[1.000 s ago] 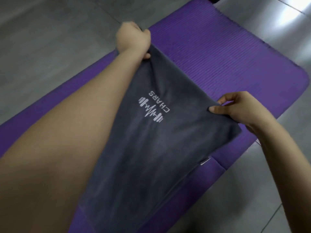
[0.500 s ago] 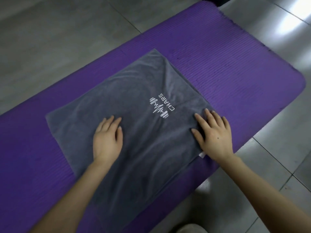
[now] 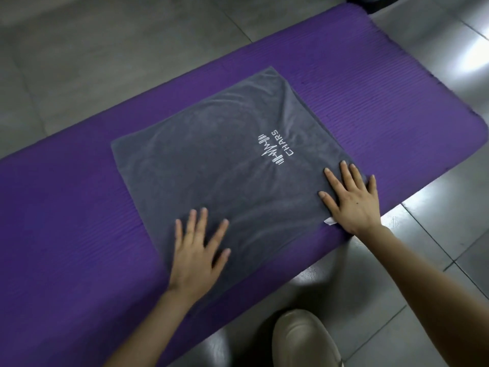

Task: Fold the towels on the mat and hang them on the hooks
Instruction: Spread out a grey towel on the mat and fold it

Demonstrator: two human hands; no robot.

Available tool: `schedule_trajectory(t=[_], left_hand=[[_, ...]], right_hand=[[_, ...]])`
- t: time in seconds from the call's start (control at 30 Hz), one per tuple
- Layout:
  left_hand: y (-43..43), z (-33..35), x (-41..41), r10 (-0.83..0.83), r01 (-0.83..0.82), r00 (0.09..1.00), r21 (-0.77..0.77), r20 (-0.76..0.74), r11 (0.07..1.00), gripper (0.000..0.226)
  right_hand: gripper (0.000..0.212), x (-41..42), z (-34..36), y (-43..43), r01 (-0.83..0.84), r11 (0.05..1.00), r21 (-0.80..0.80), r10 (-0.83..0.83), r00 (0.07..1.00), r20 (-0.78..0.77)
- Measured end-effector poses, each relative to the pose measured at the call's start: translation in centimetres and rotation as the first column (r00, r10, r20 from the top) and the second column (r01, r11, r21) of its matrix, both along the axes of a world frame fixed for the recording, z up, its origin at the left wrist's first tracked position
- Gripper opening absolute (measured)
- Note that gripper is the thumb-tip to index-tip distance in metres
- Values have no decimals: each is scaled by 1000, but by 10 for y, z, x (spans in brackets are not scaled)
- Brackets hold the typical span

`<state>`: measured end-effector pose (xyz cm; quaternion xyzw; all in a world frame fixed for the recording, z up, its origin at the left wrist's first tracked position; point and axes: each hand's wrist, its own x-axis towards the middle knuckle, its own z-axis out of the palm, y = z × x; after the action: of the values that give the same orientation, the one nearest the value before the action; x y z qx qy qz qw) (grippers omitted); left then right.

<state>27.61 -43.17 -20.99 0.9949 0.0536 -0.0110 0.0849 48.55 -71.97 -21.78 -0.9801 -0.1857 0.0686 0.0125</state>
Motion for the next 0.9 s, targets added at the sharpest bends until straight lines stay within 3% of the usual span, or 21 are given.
schedule_trajectory(t=[0.1, 0.23, 0.4, 0.6, 0.77, 0.9], left_hand=[[-40, 2, -13, -235, 239, 970, -76, 65, 968, 43], [-52, 3, -16, -155, 161, 987, -169, 50, 972, 37], [-49, 3, -20, -170, 180, 984, -273, 63, 945, 30], [-52, -1, -25, -338, 321, 941, -297, -5, 899, 29], [-53, 18, -12, -137, 146, 989, -338, 50, 930, 28], [-60, 27, 11, -79, 90, 995, -264, 53, 960, 38]], right_hand=[[63, -6, 6, -5, 133, 978, 162, -145, 988, 60], [59, -7, 15, -16, 309, 891, 333, -339, 940, 33], [39, -6, 15, -25, 420, 844, 333, -447, 894, 6], [39, 12, 22, -28, 542, 789, 290, -516, 840, -168], [27, 26, 30, -30, 640, 722, 264, -552, 762, -337], [15, 32, 42, -26, 643, 727, 242, -553, 757, -348]])
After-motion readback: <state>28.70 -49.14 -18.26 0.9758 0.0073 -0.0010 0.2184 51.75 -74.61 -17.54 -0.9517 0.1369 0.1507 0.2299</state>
